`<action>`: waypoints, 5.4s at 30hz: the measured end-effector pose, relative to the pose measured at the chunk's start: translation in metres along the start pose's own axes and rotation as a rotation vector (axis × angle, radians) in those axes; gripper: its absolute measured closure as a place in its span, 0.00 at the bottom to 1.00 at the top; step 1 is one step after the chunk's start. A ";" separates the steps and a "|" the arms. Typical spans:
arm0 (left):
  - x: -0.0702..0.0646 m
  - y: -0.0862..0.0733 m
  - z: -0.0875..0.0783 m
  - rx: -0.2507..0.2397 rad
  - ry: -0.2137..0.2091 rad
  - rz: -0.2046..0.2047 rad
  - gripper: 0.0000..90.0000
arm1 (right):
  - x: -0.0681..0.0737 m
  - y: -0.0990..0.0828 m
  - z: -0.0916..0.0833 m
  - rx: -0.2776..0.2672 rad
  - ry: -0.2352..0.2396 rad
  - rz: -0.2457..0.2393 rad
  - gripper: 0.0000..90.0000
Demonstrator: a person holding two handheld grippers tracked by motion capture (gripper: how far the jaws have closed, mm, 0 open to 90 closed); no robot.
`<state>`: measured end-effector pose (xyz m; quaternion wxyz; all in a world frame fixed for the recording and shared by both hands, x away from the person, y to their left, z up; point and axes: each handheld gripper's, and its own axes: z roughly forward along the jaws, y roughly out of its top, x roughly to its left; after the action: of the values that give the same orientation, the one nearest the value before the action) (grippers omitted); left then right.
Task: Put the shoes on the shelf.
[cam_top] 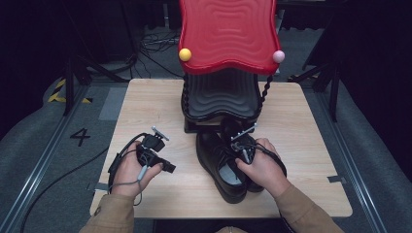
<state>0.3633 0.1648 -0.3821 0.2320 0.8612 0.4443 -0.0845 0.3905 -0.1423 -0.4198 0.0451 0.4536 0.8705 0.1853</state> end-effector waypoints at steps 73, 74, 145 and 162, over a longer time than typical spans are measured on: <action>0.024 -0.009 -0.022 -0.058 -0.004 -0.082 0.69 | -0.028 0.025 -0.254 0.000 0.060 -0.055 0.91; 0.025 -0.010 -0.022 -0.057 -0.002 -0.082 0.69 | -0.028 0.026 -0.257 -0.002 0.059 -0.052 0.91; 0.057 -0.055 -0.036 -0.118 -0.080 -0.182 0.69 | -0.018 0.262 -0.286 -0.391 -0.271 0.287 0.90; 0.058 -0.056 -0.036 -0.110 -0.086 -0.177 0.69 | -0.012 0.267 -0.285 -0.477 -0.320 0.285 0.90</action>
<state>0.3504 0.2513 -0.3892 0.2895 0.8001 0.5123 -0.1170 0.5337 -0.0936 -0.0592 0.2601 0.5711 0.7120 0.3150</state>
